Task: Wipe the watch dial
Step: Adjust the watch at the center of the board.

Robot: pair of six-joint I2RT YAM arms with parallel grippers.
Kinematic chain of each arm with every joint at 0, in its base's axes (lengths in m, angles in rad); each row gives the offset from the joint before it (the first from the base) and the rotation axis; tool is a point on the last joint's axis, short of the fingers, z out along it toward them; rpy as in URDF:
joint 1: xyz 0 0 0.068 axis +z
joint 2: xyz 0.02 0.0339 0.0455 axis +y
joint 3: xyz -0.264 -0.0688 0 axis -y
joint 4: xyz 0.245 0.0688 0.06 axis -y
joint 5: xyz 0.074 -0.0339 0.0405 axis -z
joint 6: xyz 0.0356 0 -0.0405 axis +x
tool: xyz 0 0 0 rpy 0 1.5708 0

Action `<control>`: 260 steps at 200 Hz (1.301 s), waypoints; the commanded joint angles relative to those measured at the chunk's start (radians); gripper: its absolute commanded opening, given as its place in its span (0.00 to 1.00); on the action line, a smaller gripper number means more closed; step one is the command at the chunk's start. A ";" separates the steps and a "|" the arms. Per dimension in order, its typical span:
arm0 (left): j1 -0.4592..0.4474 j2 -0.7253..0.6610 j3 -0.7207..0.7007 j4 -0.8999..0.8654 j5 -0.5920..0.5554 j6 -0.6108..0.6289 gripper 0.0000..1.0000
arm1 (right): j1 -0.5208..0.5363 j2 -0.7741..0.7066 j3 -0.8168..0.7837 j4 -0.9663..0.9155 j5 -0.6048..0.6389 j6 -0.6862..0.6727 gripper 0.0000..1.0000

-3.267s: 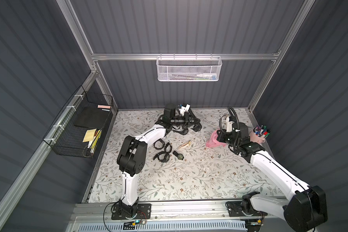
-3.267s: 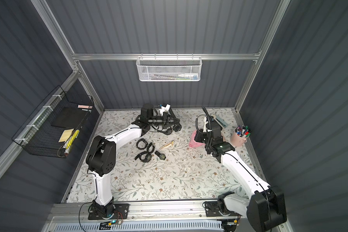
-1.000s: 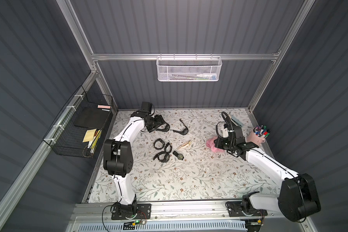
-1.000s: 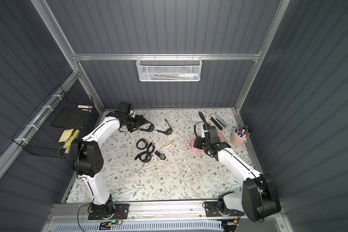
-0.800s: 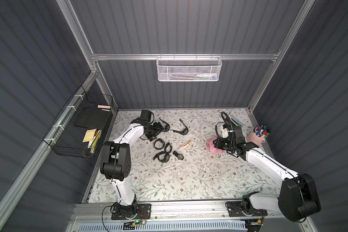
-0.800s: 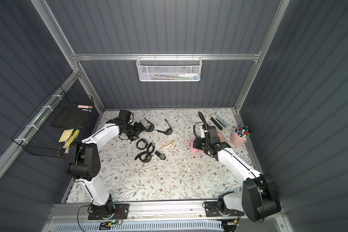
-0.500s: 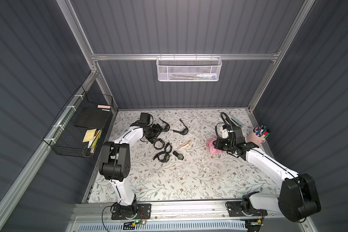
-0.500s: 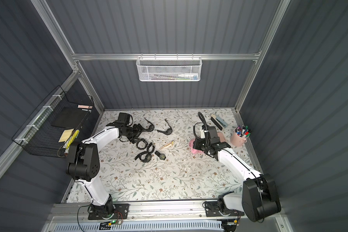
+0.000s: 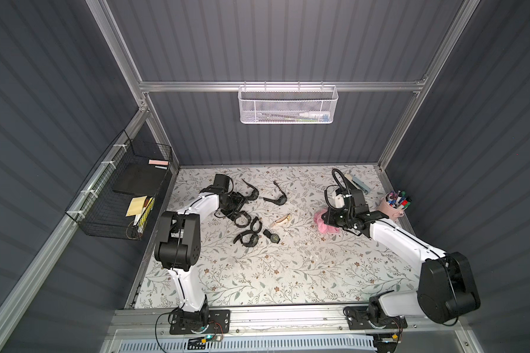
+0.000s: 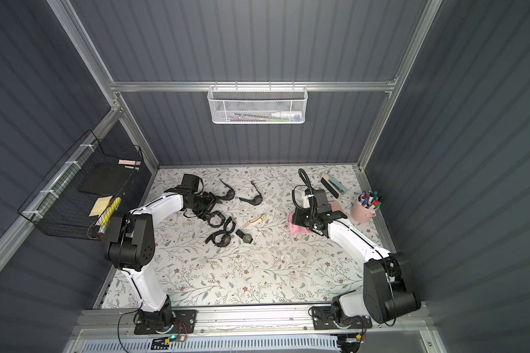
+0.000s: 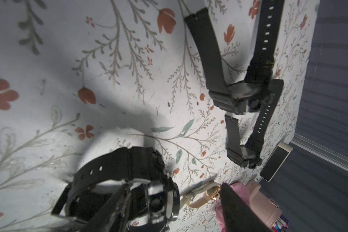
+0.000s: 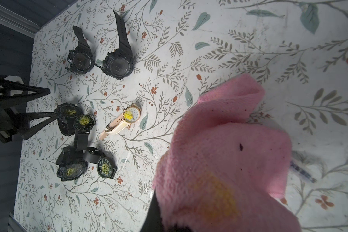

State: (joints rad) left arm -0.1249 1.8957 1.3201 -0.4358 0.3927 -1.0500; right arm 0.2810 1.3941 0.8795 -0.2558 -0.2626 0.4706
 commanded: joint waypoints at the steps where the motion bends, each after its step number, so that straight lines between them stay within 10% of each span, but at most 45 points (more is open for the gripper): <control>1: 0.007 0.027 0.042 -0.034 -0.022 -0.013 0.70 | -0.004 0.015 0.031 0.002 -0.007 -0.001 0.00; 131: 0.002 0.114 0.121 -0.021 -0.017 0.129 0.48 | -0.003 0.127 0.064 0.027 -0.034 -0.001 0.00; 260: -0.046 0.246 0.336 -0.215 -0.108 0.430 0.51 | -0.003 0.140 0.058 0.037 -0.043 0.003 0.00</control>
State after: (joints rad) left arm -0.1539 2.0899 1.5879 -0.5529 0.3557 -0.7238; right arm 0.2810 1.5253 0.9169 -0.2317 -0.2928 0.4706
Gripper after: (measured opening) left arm 0.512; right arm 0.055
